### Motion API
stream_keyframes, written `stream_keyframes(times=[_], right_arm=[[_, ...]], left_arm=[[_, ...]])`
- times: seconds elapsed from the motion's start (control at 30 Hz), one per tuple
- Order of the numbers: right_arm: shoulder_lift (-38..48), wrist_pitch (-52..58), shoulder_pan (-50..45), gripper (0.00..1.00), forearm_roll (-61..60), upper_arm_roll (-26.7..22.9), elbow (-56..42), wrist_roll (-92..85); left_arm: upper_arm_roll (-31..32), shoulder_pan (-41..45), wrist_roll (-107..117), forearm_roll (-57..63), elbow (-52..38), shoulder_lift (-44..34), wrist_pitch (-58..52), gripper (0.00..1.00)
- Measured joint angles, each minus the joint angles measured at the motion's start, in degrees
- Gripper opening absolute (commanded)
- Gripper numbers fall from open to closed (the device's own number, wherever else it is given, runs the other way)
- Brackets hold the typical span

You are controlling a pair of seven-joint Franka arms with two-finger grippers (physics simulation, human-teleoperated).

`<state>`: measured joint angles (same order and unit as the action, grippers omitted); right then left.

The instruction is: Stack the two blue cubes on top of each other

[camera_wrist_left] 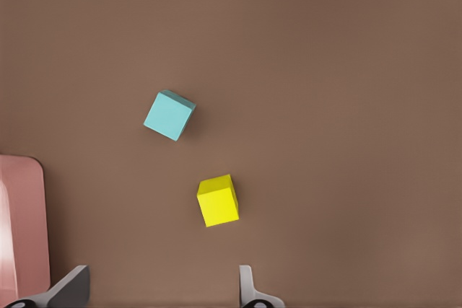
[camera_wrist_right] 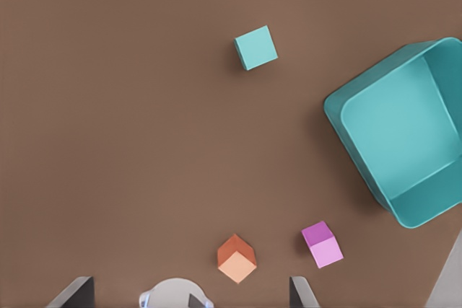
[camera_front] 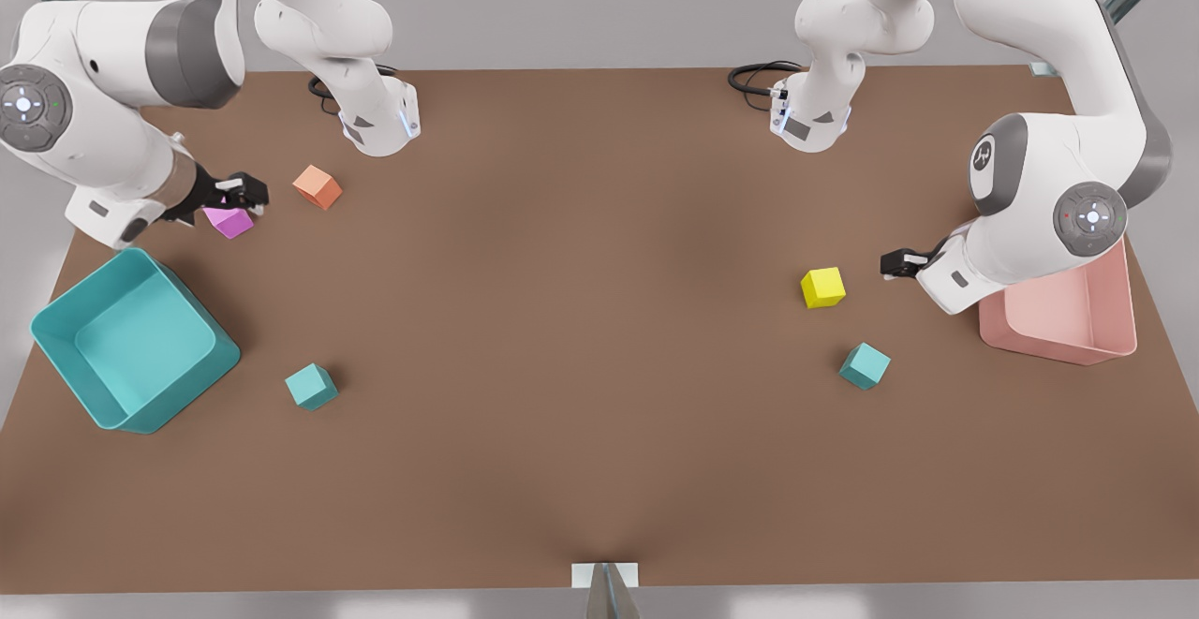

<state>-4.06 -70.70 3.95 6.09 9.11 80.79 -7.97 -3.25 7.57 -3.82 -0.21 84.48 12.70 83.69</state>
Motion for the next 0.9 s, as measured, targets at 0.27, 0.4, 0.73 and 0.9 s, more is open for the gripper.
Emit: stream_keyframes(times=[0.27, 0.4, 0.73, 0.9], right_arm=[[-22.70, -4.81, -0.84, 1.00, 3.84, -0.07, -2.52, 2.40], [-28.75, -9.34, 4.17, 1.00, 0.50, -0.21, -1.91, 6.64], [-27.16, -27.80, 7.62, 1.00, -3.23, -1.01, 9.76, 19.12], [-24.66, -42.42, 8.26, 1.00, -4.76, -1.03, 17.06, 27.73]], left_arm=[[0.00, -0.14, -0.13, 0.15, -0.08, 0.49, 0.22, 1.00], [0.00, -0.21, -0.13, 0.20, -0.08, 1.33, 0.53, 1.00], [0.00, -0.02, -0.13, 0.08, -0.08, 1.86, 1.32, 1.00], [0.00, -0.22, -0.13, 0.14, -0.08, 1.86, 1.42, 1.00]])
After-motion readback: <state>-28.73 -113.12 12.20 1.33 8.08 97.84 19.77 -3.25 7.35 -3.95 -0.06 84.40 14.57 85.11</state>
